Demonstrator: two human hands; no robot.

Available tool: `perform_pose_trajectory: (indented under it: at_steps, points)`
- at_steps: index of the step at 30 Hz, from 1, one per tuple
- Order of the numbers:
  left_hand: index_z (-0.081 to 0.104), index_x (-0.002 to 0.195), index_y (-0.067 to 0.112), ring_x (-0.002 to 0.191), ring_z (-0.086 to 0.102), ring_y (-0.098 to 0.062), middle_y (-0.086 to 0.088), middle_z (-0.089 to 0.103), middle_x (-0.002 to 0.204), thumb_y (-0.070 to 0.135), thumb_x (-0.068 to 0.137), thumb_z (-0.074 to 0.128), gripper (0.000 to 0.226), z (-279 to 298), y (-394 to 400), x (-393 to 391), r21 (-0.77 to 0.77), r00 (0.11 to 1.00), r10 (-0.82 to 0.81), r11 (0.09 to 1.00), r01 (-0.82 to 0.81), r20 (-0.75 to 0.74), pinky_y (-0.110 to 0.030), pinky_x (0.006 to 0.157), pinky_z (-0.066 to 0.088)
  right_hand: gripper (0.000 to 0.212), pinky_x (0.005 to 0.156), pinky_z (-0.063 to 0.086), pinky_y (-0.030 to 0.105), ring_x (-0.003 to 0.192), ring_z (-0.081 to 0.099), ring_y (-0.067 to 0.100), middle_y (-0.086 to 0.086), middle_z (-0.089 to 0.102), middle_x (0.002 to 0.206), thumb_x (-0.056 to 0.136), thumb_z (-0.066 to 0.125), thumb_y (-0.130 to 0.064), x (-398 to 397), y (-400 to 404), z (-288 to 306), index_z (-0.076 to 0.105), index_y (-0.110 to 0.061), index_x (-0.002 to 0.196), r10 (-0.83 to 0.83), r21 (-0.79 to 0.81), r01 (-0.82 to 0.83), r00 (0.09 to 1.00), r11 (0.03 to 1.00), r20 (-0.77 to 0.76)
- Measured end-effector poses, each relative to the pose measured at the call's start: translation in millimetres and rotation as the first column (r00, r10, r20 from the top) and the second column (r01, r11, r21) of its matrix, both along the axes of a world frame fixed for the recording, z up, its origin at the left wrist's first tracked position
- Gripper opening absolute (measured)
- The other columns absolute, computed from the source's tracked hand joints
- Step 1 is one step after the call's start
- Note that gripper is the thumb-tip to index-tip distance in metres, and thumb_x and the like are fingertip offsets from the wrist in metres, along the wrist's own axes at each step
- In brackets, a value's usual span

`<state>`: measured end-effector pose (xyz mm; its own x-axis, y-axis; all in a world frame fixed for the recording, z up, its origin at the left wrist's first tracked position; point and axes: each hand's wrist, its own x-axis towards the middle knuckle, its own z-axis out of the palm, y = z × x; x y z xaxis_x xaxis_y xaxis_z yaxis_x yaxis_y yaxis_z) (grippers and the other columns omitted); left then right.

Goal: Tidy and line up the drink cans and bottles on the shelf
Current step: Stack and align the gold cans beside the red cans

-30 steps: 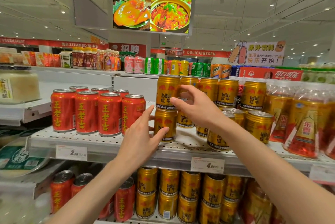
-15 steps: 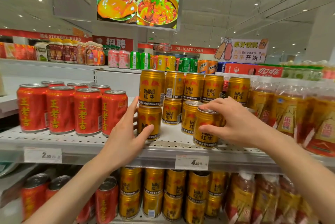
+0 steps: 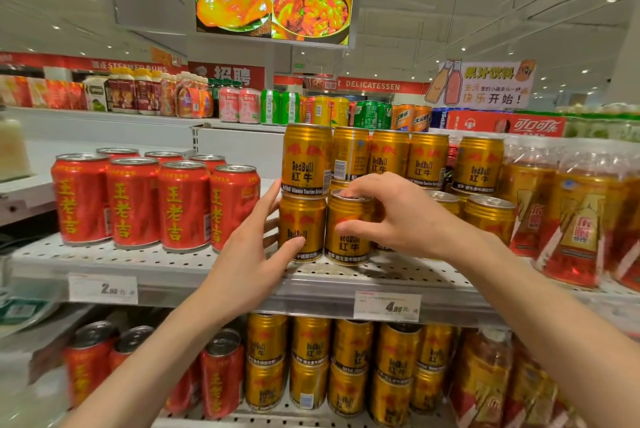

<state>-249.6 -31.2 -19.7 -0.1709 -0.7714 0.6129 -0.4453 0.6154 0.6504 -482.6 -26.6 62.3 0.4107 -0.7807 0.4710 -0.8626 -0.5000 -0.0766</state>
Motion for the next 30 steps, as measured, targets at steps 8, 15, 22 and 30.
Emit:
perform_pose_trajectory:
  at_steps: [8, 15, 22, 30]
  points:
    - [0.016, 0.156, 0.045, 0.131, 0.051, -0.002, 0.035, 0.04, 0.138, 0.028, 0.091, 0.069, 0.086, -0.2, -0.5, -2.8, 0.004, 1.0, 0.008, 1.0, -0.008, -0.012, -0.04, 0.109, 0.048, 0.052, 0.107, 0.038, 0.027, 0.133, 0.048, 0.007, -0.012, 0.054, 0.146, 0.093, 0.062, -0.051, -4.2, 1.5, 3.5, 0.058, -0.031, 0.141, -0.003, -0.008, 0.003, 0.999, 1.0, -0.045]
    - [0.012, 0.158, 0.036, 0.133, 0.048, -0.004, 0.017, 0.04, 0.151, 0.034, 0.09, 0.07, 0.09, 1.9, 7.2, -9.1, -0.01, 0.997, 0.066, 0.998, -0.066, 0.041, -0.041, 0.111, 0.045, 0.049, 0.115, 0.04, 0.036, 0.138, 0.046, 0.007, -0.012, 0.052, 0.15, 0.099, 0.055, -0.049, -10.5, 4.4, 1.8, 0.053, -0.033, 0.145, 0.038, 0.012, -0.038, 0.999, 0.999, -0.022]
    - [-0.017, 0.156, 0.037, 0.132, 0.044, -0.004, 0.022, 0.034, 0.152, 0.058, 0.074, 0.078, 0.127, 18.9, 1.6, -18.2, 0.053, 0.991, 0.045, 0.997, -0.052, 0.125, -0.033, 0.113, 0.037, 0.039, 0.11, 0.045, 0.036, 0.129, 0.052, 0.012, -0.006, 0.056, 0.141, 0.102, 0.053, -0.04, -47.7, -0.6, 16.0, 0.057, -0.027, 0.138, -0.139, -0.051, 0.137, 0.99, 0.989, -0.032]
    - [-0.013, 0.152, 0.05, 0.141, 0.044, -0.013, 0.014, 0.034, 0.159, 0.074, 0.053, 0.083, 0.14, 12.4, -10.2, -34.9, 0.055, 0.995, 0.089, 0.995, -0.087, -0.035, -0.052, 0.114, 0.04, 0.043, 0.095, 0.051, 0.029, 0.113, 0.059, 0.015, -0.006, 0.058, 0.132, 0.092, 0.063, -0.054, -54.5, -12.5, 0.1, 0.058, -0.026, 0.125, -0.154, 0.01, 0.155, 0.987, 0.988, -0.034]
